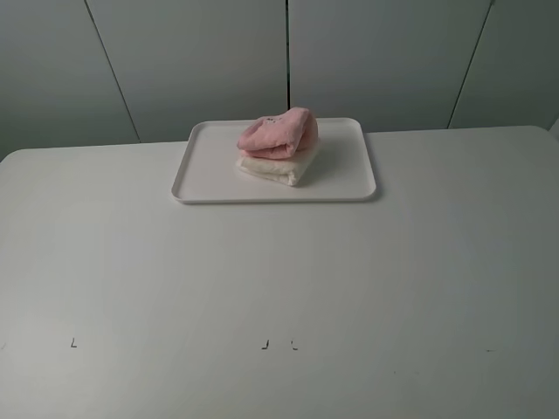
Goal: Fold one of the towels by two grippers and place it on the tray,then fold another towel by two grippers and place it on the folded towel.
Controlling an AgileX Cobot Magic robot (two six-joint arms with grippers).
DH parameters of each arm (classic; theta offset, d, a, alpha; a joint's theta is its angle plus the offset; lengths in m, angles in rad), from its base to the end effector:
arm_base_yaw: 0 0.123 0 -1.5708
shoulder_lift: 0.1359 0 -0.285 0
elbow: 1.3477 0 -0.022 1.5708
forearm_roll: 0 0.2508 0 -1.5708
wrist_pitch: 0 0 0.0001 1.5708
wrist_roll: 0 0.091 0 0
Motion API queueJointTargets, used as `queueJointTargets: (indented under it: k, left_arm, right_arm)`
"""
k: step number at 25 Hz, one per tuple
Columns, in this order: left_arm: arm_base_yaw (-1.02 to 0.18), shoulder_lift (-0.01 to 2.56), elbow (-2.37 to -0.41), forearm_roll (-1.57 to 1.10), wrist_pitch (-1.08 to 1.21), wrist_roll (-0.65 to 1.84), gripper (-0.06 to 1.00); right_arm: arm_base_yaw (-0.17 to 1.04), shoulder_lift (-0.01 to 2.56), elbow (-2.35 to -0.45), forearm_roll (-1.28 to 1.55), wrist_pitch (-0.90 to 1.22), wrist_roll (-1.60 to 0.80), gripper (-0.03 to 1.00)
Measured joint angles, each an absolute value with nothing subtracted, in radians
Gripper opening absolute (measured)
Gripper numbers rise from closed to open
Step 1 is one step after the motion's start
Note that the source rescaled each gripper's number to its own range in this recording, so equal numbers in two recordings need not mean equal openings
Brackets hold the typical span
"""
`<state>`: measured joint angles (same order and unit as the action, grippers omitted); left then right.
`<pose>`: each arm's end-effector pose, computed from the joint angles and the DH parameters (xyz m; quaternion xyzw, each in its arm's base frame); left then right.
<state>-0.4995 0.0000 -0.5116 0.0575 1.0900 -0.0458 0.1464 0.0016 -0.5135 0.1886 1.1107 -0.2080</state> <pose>-0.0044 0.0077 0.2782 0.1912 0.8359 -0.1107 0.5025 -0.0112 0.0138 0.2782 -0.1579 0.8446 0.0784 0.5056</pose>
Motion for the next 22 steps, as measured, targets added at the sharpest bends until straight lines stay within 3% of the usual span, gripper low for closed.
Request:
queueJointTargets:
  k: [12, 16, 22]
  left_arm:
    - [-0.481, 0.000, -0.512, 0.025, 1.090, -0.037, 0.94]
    - [-0.354, 0.000, -0.512, 0.012, 1.089, -0.028, 0.94]
    - [-0.065, 0.000, -0.512, 0.007, 1.089, -0.024, 0.94]
  right_arm:
    - [0.148, 0.000, -0.514, 0.193, 1.107, -0.210, 1.00]
    - [0.112, 0.000, -0.514, 0.193, 1.107, -0.210, 1.00]
    - [0.041, 0.000, -0.514, 0.193, 1.107, -0.210, 1.00]
